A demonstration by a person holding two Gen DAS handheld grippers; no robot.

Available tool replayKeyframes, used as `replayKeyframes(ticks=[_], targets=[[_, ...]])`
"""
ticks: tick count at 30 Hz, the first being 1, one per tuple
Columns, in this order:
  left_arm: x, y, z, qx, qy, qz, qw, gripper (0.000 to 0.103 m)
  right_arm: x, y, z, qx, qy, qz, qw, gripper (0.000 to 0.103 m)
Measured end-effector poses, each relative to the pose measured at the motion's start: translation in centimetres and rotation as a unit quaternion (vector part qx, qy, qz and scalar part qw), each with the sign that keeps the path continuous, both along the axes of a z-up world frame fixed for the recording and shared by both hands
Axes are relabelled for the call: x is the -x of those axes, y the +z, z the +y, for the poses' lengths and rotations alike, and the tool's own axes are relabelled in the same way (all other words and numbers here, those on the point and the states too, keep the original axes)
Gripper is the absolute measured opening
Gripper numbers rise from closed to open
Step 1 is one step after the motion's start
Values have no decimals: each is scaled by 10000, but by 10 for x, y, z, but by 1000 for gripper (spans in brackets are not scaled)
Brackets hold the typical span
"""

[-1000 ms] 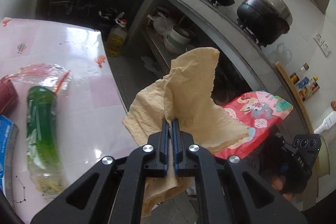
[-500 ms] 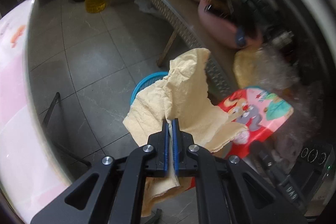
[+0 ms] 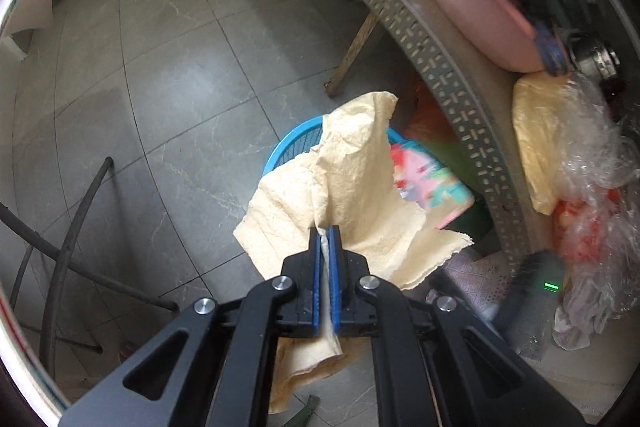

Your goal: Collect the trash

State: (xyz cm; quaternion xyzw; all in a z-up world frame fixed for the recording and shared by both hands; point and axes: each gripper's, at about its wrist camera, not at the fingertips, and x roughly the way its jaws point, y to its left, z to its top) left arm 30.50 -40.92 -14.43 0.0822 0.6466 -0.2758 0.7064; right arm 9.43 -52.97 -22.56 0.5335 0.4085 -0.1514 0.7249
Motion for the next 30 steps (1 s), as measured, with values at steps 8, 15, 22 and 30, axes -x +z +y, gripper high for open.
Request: replayKeyframes(ticks=[8, 15, 22, 30], targets=[[1, -21, -15, -144, -86, 128, 9998, 4, 54, -5, 6, 405, -212, 527, 9976, 27], [6, -22, -41, -122, -202, 104, 9997, 7, 83, 24, 17, 567, -126, 333, 9978, 30], [10, -27, -35, -532, -52, 278, 9982, 56, 85, 39, 21, 542, -51, 302, 9981, 33], [19, 44, 12, 30, -79, -83, 9999, 56, 69, 56, 36, 1030, 419, 291, 9934, 33]])
